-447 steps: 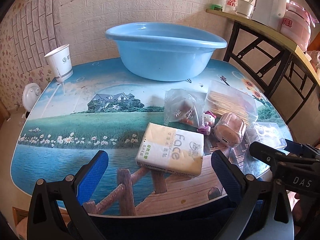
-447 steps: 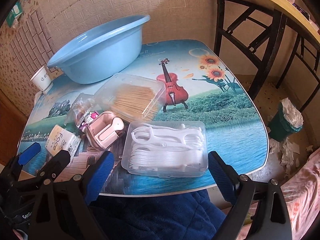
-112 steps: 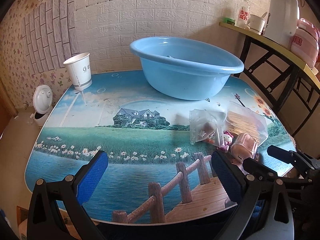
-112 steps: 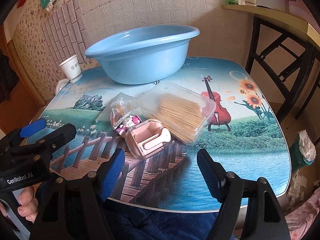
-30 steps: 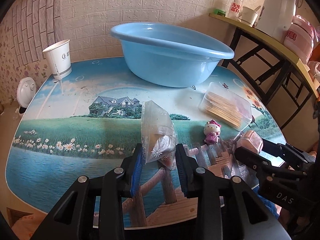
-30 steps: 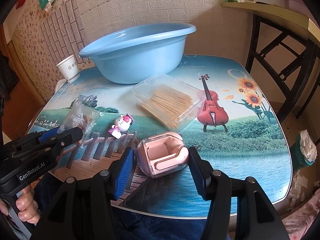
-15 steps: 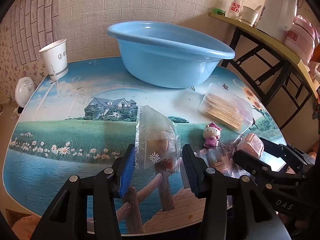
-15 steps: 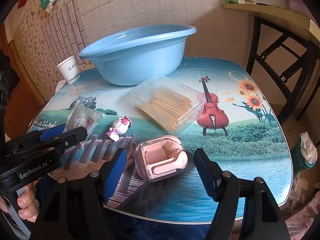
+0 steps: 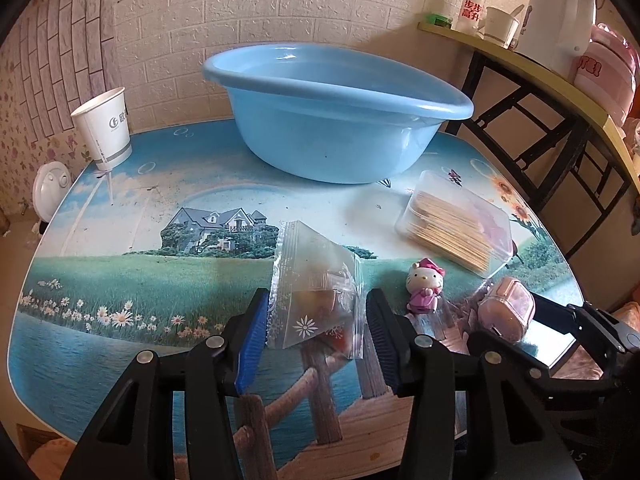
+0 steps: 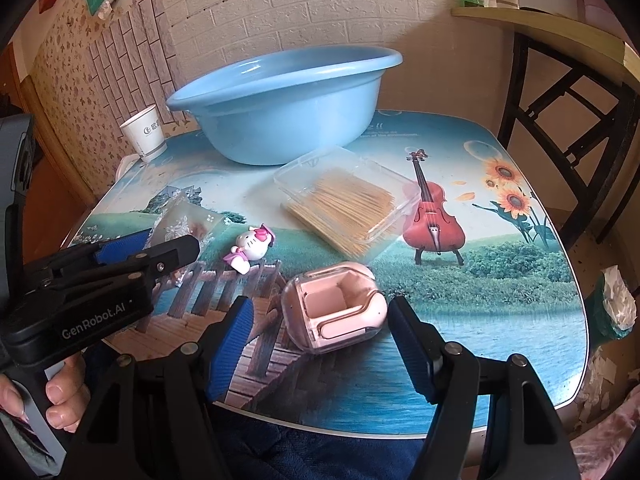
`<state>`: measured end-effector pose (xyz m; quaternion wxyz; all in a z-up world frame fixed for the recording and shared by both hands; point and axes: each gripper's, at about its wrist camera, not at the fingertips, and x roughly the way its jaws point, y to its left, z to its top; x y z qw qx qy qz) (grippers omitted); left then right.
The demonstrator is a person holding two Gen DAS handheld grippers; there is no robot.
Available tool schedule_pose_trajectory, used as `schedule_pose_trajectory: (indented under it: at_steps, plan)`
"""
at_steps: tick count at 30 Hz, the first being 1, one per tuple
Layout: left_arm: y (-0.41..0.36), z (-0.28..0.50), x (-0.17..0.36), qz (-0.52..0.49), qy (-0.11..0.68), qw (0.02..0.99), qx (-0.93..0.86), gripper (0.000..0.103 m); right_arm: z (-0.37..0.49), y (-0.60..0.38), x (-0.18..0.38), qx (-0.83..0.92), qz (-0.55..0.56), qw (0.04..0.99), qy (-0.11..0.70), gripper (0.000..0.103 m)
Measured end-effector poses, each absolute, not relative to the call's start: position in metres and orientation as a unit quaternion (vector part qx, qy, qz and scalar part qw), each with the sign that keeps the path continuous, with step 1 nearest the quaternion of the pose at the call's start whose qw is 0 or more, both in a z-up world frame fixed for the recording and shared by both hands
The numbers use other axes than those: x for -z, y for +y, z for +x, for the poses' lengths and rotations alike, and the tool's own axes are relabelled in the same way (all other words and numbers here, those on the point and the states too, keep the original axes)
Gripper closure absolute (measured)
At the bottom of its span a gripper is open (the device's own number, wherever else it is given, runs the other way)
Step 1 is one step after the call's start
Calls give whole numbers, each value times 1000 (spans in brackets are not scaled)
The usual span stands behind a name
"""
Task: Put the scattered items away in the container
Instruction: 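Lift and hold the zip bag and pink holder above the table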
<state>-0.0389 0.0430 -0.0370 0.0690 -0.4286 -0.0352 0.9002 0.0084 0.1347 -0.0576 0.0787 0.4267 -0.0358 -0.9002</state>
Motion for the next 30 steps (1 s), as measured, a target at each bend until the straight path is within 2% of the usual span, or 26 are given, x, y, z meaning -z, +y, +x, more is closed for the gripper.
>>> schedule_pose_trajectory:
  at_steps: [4,7,9,16,18,19,30]
  plan:
    - [43,-38,39,-433,-36,74,-898,60,8,136,58,901,425,74,-36,32]
    - [44,-37,39,-432,-33,78,-898,65,6,137,58,903,423,67,-34,32]
    - [45,-36,39,-432,-32,83,-898,73,5,136,58,904,422,64,-30,32]
    - [45,-30,38,-428,-24,84,-899,73,3,133,59,904,422,59,-24,32]
    - [42,-28,37,-430,-29,81,-899,73,3,135,58,906,420,54,-27,48]
    - [40,-27,37,-430,-33,79,-899,73,3,136,58,905,420,55,-30,50]
    - [28,-14,36,-430,-44,69,-899,73,6,136,58,903,425,46,-34,50]
